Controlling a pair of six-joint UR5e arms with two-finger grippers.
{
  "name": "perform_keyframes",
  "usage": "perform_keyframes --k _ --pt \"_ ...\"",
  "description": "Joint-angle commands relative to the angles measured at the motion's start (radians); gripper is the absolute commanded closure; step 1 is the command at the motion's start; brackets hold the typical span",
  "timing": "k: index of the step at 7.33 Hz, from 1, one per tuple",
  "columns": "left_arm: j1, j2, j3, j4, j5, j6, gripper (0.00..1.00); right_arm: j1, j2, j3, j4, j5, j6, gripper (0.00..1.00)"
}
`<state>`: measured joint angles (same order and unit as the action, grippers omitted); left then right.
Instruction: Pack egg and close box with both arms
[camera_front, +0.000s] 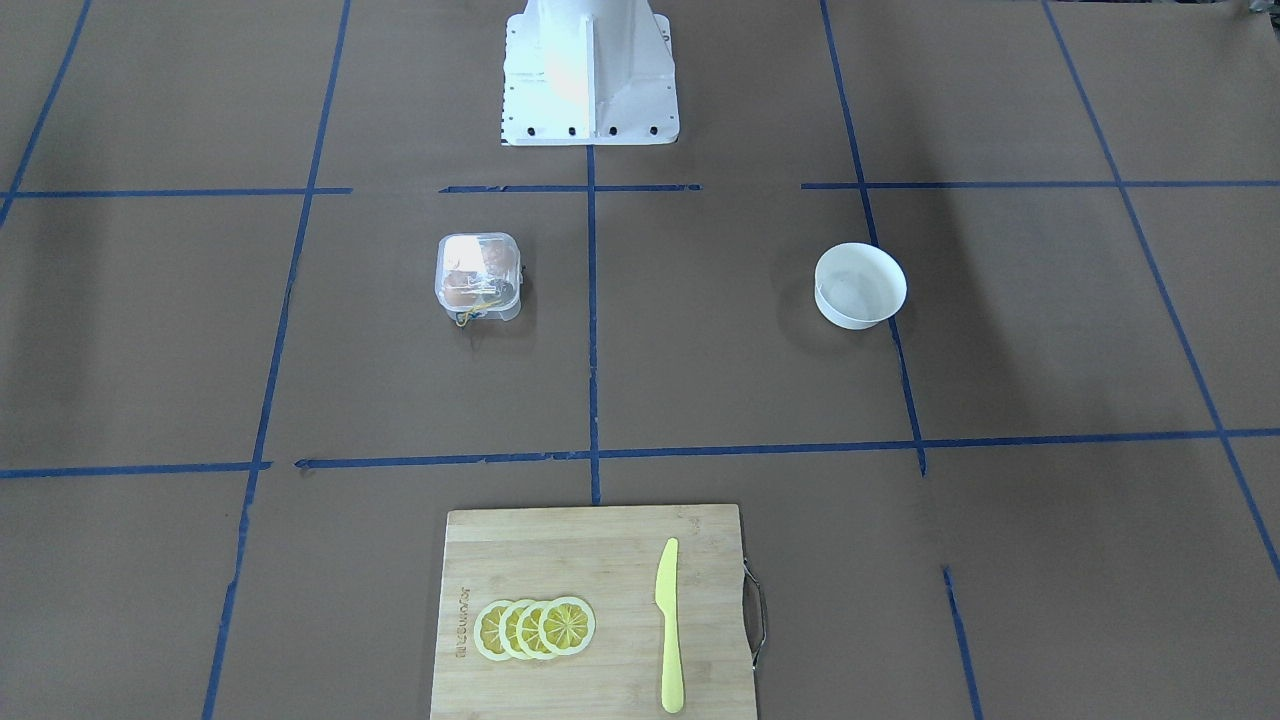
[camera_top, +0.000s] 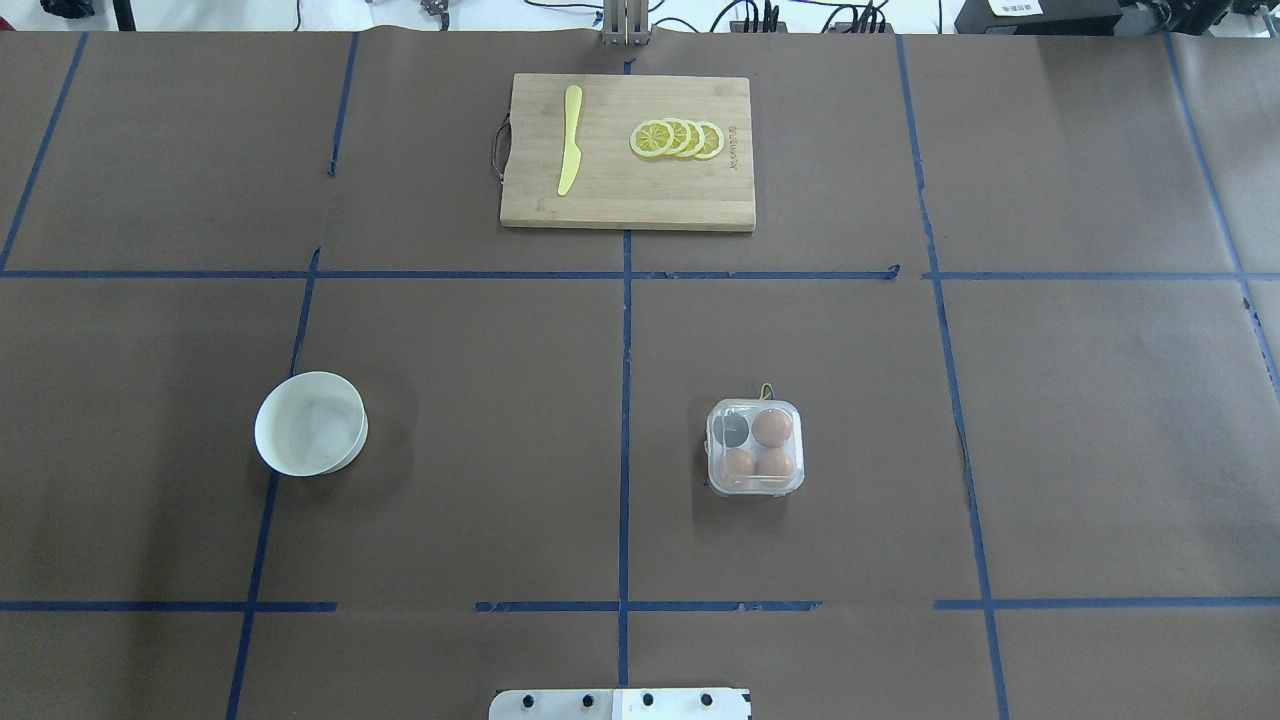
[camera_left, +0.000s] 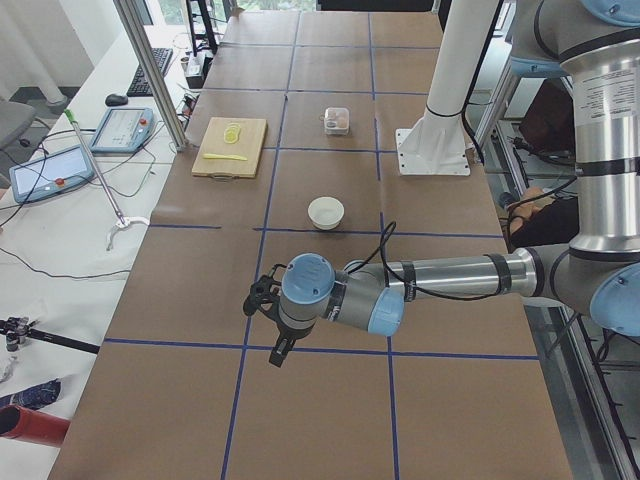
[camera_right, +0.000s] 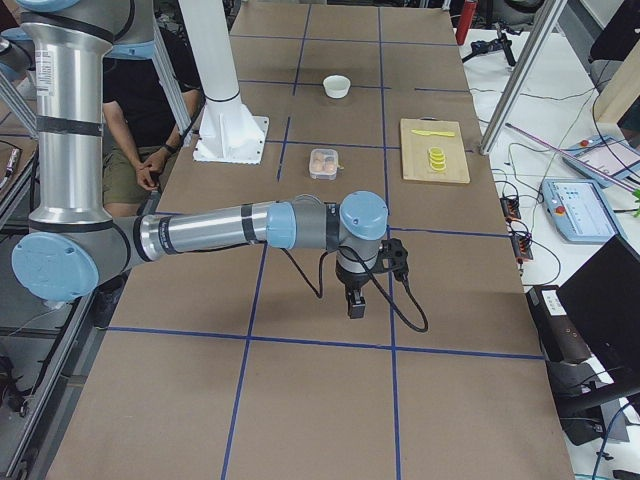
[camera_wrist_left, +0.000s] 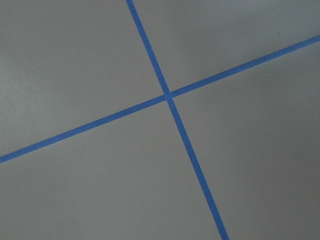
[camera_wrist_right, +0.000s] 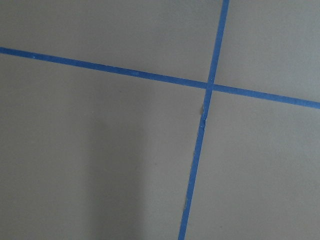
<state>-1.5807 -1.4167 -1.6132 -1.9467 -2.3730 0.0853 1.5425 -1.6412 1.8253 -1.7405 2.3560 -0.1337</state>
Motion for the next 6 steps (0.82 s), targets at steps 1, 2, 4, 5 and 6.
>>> perform_keyframes --k 1,2,4,5,6 --pt "0.001 -0.013 0.004 0.0 -0.002 -0.05 0.0 -0.005 -0.009 -0.006 -0.001 -0.003 0.0 0.0" --pt "0.001 -0.016 0.012 0.002 -0.002 -0.05 0.0 -0.005 -0.011 -0.006 0.001 -0.001 -0.001 0.0" --pt "-0.001 -0.021 -0.002 0.012 -0.003 -0.05 0.0 -0.015 -0.011 -0.008 -0.001 -0.003 -0.004 0.0" --pt "-0.001 -0.019 -0.001 0.012 -0.005 -0.05 0.0 -0.021 -0.011 -0.015 0.001 -0.01 -0.007 0.0" --pt "-0.002 -0.019 -0.005 0.012 -0.003 -0.05 0.0 -0.022 -0.011 -0.015 0.002 -0.011 -0.01 0.0"
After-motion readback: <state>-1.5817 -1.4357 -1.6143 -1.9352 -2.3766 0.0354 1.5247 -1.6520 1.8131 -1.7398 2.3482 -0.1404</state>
